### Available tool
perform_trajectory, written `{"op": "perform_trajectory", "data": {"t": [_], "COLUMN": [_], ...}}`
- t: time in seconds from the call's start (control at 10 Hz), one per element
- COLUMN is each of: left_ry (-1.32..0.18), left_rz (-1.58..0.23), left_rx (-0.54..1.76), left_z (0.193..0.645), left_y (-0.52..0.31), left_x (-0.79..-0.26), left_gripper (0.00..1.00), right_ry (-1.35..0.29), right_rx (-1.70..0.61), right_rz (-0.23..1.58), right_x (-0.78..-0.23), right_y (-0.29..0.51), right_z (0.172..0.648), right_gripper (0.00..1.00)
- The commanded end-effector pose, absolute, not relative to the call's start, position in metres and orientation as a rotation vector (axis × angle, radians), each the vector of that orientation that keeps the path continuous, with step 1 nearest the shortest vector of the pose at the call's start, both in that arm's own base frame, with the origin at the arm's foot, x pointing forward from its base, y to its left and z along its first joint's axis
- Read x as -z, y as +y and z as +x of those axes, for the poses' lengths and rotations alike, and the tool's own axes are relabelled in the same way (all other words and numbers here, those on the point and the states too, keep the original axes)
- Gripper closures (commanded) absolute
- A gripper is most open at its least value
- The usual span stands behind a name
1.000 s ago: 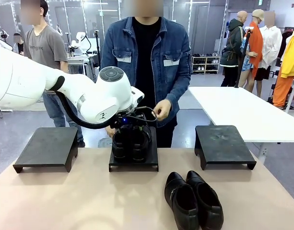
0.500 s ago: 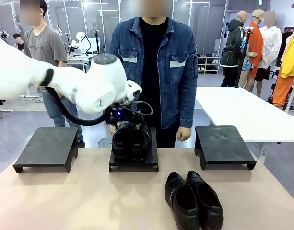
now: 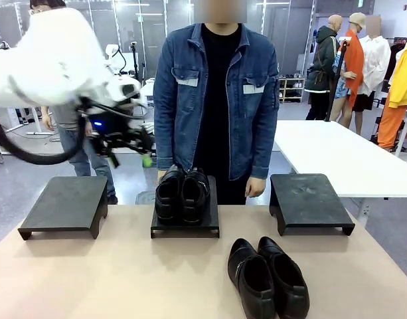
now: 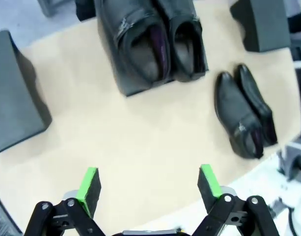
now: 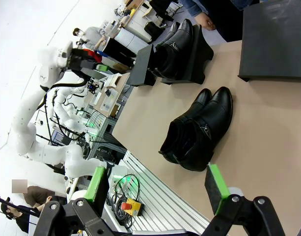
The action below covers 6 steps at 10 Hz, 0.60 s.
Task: Place the shoes on the stand as instructed by the person.
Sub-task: Pick up another pair of Shoes and place it on the Shoes Stand indicated by the person.
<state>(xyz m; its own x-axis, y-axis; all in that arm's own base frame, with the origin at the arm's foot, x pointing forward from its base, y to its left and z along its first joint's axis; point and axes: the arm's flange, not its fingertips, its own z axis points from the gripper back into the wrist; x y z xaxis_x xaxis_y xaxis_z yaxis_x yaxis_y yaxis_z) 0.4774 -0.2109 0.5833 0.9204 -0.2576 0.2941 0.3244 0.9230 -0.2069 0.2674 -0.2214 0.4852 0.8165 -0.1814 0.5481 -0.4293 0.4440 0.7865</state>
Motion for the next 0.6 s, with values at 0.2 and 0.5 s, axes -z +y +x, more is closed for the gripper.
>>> {"op": "perform_trajectory", "data": {"t": [0.2, 0.5], "left_ry": [-0.142, -0.122], "left_rz": [-0.553, -0.910], "left_rx": [0.447, 0.467], "left_z": [0.411, 0.372], "left_y": [-0.055, 0.036], "left_x": [-0.577, -0.544], "left_gripper": [0.00, 0.00], "right_ry": [-0.648, -0.648], "right_rx": [-0.182, -0.182], "right_rz": [1.126, 1.126], "right_x": [-0.487, -0.487], "right_y": [-0.222, -0.222], "right_z": [0.268, 0.268], "right_gripper": [0.00, 0.00]}}
